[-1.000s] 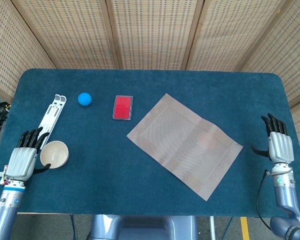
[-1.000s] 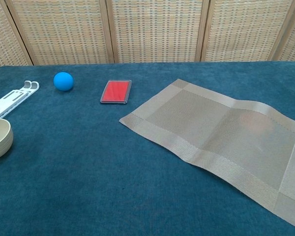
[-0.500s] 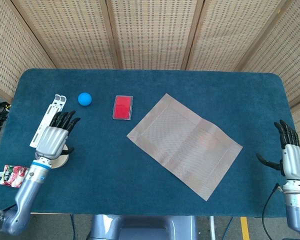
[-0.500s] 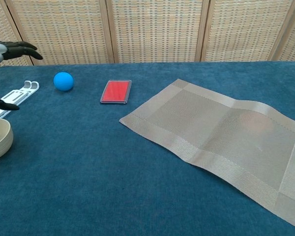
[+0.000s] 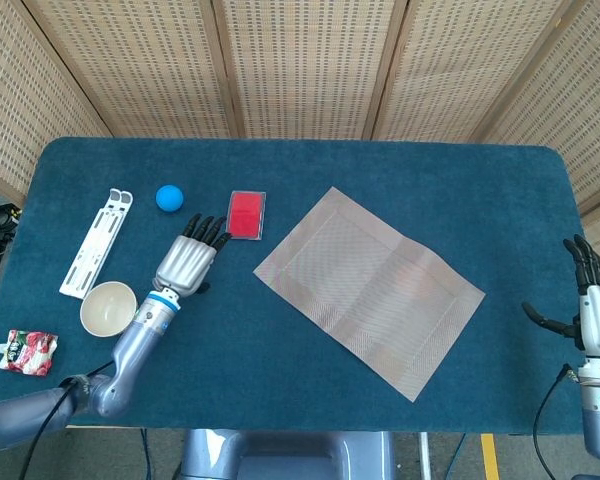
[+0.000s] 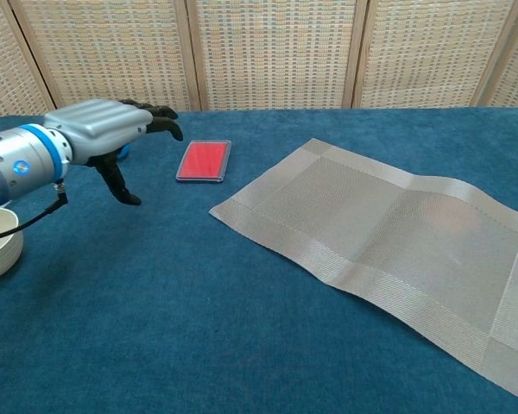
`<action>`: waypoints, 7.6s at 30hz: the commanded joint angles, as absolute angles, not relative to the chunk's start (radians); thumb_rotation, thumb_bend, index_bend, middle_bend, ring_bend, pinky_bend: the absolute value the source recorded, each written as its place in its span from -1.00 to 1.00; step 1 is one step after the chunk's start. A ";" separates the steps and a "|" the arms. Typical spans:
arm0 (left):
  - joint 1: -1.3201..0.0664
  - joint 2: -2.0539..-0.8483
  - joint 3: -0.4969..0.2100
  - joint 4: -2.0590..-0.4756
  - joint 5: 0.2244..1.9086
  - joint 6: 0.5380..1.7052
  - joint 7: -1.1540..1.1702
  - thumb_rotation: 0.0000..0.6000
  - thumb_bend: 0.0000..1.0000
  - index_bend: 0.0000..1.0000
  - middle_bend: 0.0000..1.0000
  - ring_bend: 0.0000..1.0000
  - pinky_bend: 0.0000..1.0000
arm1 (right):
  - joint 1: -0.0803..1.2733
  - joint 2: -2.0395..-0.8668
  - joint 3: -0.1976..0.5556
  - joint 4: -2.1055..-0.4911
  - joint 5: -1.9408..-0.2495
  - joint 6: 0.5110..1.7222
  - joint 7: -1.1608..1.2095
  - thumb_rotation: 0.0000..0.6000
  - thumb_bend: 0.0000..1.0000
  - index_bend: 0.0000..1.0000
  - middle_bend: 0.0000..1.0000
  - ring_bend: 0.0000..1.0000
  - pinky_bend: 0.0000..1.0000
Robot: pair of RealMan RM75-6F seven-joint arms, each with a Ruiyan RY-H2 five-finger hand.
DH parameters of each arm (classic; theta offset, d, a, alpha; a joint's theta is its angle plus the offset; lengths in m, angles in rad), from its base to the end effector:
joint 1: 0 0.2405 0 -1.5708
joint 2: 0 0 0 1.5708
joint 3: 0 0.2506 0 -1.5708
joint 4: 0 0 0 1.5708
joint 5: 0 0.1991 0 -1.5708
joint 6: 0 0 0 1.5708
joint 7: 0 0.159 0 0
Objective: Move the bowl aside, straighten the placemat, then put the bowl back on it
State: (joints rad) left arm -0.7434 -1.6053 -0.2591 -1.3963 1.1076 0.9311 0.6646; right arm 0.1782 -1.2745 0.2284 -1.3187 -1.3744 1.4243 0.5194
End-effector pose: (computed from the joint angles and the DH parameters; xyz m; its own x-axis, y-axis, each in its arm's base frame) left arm -0.1340 0.3703 -0.0128 0.6677 0.1042 0.7371 0.7070 -0.3986 -0.5842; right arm -0.3292 -0.2597 0.1785 -0.0281 0.1885 0.9817 -0.9996 -0.0034 -0.0280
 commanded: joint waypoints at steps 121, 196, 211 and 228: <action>-0.761 -1.661 -0.007 -1.339 1.383 1.095 0.565 1.00 0.14 0.12 -1.00 -1.00 -1.00 | 0.121 -1.228 0.265 -1.397 -1.380 1.508 0.616 1.00 -0.39 -0.78 -1.00 -1.00 -1.00; -0.388 -1.292 0.154 -1.591 1.633 1.392 0.364 1.00 -0.81 -0.33 -1.00 -1.00 -1.00 | 0.096 -1.190 0.199 -1.503 -1.492 1.592 0.559 1.00 -0.39 -0.75 -1.00 -1.00 -1.00; -0.294 -1.291 0.122 -1.366 1.527 1.376 0.165 1.00 -0.45 0.01 -1.00 -1.00 -1.00 | 0.095 -1.193 0.186 -1.512 -1.509 1.603 0.539 1.00 -0.39 -0.75 -1.00 -1.00 -1.00; -0.284 -1.359 0.079 -1.239 1.476 1.274 0.123 1.00 -0.28 0.06 -1.00 -1.00 -1.00 | 0.093 -1.191 0.181 -1.515 -1.512 1.608 0.544 1.00 -0.39 -0.75 -1.00 -1.00 -1.00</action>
State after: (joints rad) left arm -0.2818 -1.3558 0.0821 -1.2415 1.4779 1.2782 0.1234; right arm 0.0934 -1.1914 0.1815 -1.5153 -1.5116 1.6082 0.5438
